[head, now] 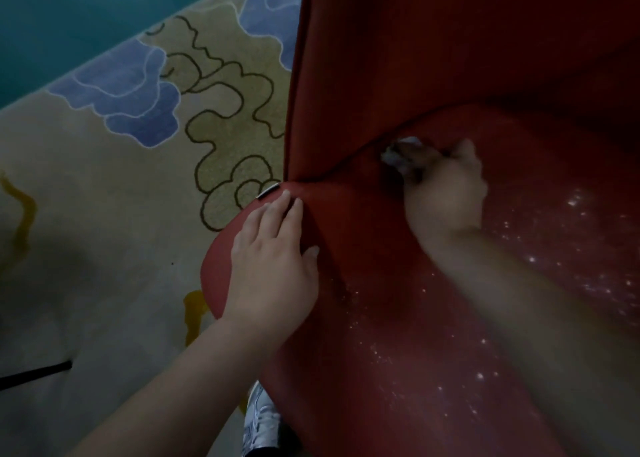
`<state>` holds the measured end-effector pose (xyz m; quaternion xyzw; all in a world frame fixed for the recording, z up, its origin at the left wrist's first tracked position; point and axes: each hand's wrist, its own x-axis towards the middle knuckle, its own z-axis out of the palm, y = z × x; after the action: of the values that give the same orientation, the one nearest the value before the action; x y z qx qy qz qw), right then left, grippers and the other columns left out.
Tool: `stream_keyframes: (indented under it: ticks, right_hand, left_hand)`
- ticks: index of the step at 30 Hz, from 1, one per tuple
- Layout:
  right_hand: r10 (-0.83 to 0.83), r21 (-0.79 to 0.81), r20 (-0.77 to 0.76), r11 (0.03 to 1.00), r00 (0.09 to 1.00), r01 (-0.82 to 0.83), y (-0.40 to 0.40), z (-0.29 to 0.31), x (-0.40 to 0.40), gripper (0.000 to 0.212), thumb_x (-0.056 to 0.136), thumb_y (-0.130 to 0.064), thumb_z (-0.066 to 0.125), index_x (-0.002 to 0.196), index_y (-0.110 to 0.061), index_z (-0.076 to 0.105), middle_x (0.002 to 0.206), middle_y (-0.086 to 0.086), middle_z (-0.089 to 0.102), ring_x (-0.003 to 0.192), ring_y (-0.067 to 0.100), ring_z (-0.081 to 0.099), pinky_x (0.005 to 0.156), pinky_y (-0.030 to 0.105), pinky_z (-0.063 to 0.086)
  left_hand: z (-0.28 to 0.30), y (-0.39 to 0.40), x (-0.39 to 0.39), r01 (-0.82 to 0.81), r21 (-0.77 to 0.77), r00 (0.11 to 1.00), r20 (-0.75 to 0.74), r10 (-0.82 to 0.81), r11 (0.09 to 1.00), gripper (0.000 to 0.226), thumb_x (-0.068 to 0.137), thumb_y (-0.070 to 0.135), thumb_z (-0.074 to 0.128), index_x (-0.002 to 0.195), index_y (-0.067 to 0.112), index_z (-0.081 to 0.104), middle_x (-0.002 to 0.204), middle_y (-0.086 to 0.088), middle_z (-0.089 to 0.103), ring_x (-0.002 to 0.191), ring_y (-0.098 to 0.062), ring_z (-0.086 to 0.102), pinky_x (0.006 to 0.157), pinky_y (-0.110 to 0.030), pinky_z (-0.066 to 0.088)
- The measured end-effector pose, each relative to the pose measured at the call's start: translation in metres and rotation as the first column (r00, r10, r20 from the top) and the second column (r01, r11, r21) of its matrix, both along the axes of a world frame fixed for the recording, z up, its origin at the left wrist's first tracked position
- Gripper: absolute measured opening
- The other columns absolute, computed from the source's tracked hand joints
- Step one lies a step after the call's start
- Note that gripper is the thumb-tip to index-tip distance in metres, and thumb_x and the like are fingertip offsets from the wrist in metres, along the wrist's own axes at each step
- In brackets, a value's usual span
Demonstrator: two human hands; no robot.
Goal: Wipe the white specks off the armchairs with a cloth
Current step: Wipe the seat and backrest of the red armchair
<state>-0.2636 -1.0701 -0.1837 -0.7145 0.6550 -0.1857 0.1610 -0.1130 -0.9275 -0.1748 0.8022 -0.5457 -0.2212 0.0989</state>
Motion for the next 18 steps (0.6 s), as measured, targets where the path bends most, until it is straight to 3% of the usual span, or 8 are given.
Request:
stream_keyframes:
  ticks: [3,6,9,12,15,18]
  right_hand:
    - [0.163,0.030,0.017,0.986,0.986,-0.163,0.030,-0.002,0.007,0.023,0.091,-0.040,0.053,0.111,-0.038,0.063,0.093,-0.015,0.039,0.094,0.008,0.037,0.085,0.023,0.022]
    - [0.348,-0.036,-0.024,0.937,0.937,-0.349,0.047,0.004,-0.020,0.030,0.088,-0.028,0.060,0.114,-0.043,0.063,0.091,-0.006,0.041,0.087,0.017,0.042,0.080,0.035,0.033]
    - [0.193,-0.046,-0.123,0.979,0.974,-0.200,0.000,0.002,-0.041,0.031,0.090,-0.025,0.060,0.119,-0.036,0.065,0.101,0.011,0.049,0.095,0.037,0.050,0.083,0.049,0.046]
    - [0.068,-0.016,-0.102,0.997,0.992,-0.070,-0.016,-0.002,-0.038,0.031,0.091,-0.028,0.060,0.120,-0.036,0.064,0.105,0.014,0.050,0.098,0.040,0.050,0.086,0.048,0.045]
    - [0.254,-0.069,-0.102,0.963,0.962,-0.261,0.028,0.002,-0.040,0.028,0.088,-0.032,0.055,0.113,-0.039,0.065,0.092,0.005,0.048,0.085,0.028,0.049,0.075,0.037,0.037]
    - [0.301,-0.033,-0.084,0.952,0.950,-0.305,0.041,0.009,-0.070,0.032,0.086,-0.038,0.047,0.115,-0.042,0.059,0.089,0.004,0.048,0.082,0.027,0.050,0.072,0.041,0.043]
  left_hand:
    - [0.000,-0.005,-0.006,0.029,0.017,0.999,0.024,-0.029,0.999,0.065,0.092,0.040,0.050,0.150,0.019,0.030,0.158,0.002,0.023,0.144,-0.024,0.019,0.117,-0.041,0.017]
    - [0.001,-0.007,-0.009,0.031,0.022,0.999,0.033,-0.032,0.999,0.065,0.092,0.042,0.050,0.150,0.020,0.032,0.158,0.003,0.024,0.143,-0.023,0.020,0.116,-0.042,0.020]
    - [0.002,-0.012,-0.013,0.040,0.019,0.999,0.036,-0.041,0.999,0.063,0.091,0.044,0.052,0.148,0.021,0.034,0.158,0.003,0.025,0.142,-0.023,0.021,0.113,-0.042,0.020]
    - [0.003,-0.018,-0.021,0.069,0.003,0.997,0.027,-0.069,0.998,0.060,0.092,0.043,0.051,0.147,0.022,0.037,0.157,0.003,0.027,0.140,-0.023,0.023,0.110,-0.042,0.023]
    - [0.005,-0.024,-0.032,0.102,-0.016,0.995,0.016,-0.101,0.995,0.055,0.095,0.042,0.046,0.145,0.021,0.041,0.155,0.003,0.032,0.139,-0.025,0.027,0.109,-0.042,0.026]
    - [0.008,-0.029,-0.041,0.112,-0.023,0.994,-0.006,-0.112,0.993,0.052,0.096,0.040,0.043,0.143,0.019,0.044,0.154,0.003,0.035,0.138,-0.025,0.029,0.109,-0.042,0.026]
